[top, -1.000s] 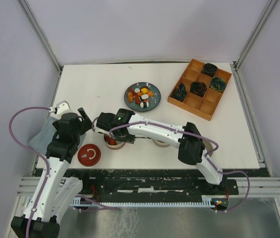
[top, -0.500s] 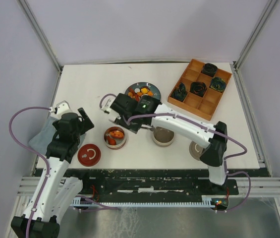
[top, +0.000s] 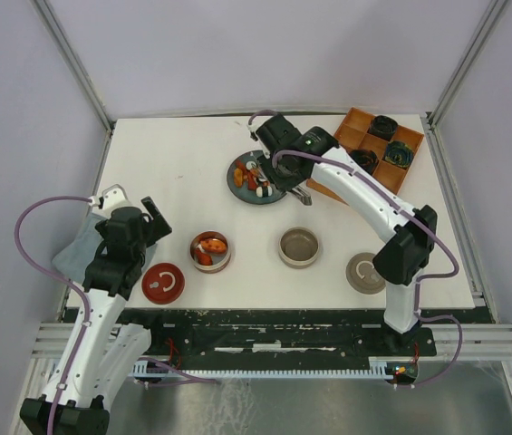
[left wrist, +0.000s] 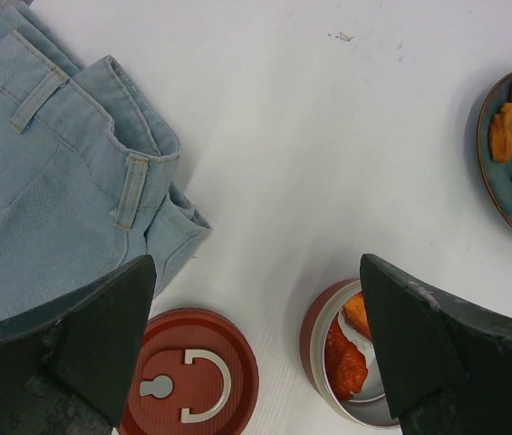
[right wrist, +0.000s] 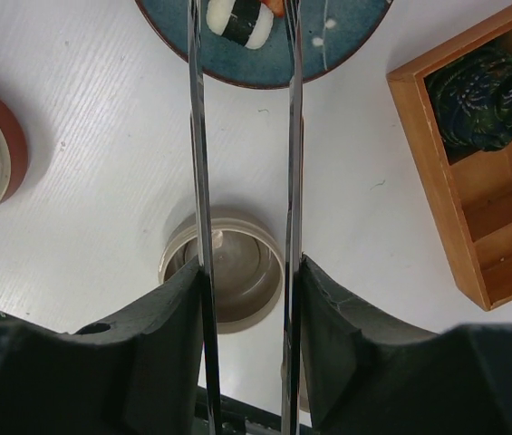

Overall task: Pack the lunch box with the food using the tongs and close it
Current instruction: Pick up the fake food from the plate.

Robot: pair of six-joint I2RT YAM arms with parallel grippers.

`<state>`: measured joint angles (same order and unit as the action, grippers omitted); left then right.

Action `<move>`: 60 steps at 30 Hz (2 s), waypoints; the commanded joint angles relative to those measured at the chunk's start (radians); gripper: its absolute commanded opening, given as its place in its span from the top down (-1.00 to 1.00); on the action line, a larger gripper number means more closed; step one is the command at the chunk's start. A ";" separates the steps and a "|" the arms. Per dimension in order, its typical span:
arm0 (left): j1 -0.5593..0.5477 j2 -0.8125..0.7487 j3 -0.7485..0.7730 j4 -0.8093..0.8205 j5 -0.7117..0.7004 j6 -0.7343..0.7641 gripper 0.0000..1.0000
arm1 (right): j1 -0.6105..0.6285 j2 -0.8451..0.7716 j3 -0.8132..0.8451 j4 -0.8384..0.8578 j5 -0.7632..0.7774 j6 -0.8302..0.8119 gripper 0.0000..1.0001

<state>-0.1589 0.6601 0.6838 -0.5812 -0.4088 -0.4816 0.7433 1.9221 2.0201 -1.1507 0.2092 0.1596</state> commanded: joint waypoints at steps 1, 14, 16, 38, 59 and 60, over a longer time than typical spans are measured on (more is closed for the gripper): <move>0.002 -0.008 0.007 0.035 -0.002 -0.008 -0.99 | -0.012 0.018 0.058 0.005 -0.030 0.056 0.00; 0.004 0.001 0.006 0.035 0.001 -0.006 -0.99 | -0.015 0.235 0.264 0.015 -0.126 0.169 -0.01; 0.004 -0.001 0.007 0.035 0.001 -0.006 -0.99 | -0.015 0.272 0.303 0.006 -0.136 0.186 -0.02; 0.003 0.005 0.006 0.041 0.018 -0.003 -0.99 | -0.016 0.446 0.426 0.015 -0.130 0.229 -0.02; 0.003 0.014 0.007 0.040 0.022 -0.003 -0.99 | -0.022 0.464 0.417 0.054 -0.125 0.280 0.09; 0.003 0.014 0.007 0.040 0.022 -0.003 -0.99 | -0.022 0.454 0.404 0.062 -0.116 0.279 0.12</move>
<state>-0.1589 0.6743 0.6834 -0.5804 -0.3889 -0.4816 0.7250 2.4229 2.4058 -1.1435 0.0788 0.4187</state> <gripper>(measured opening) 0.996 0.465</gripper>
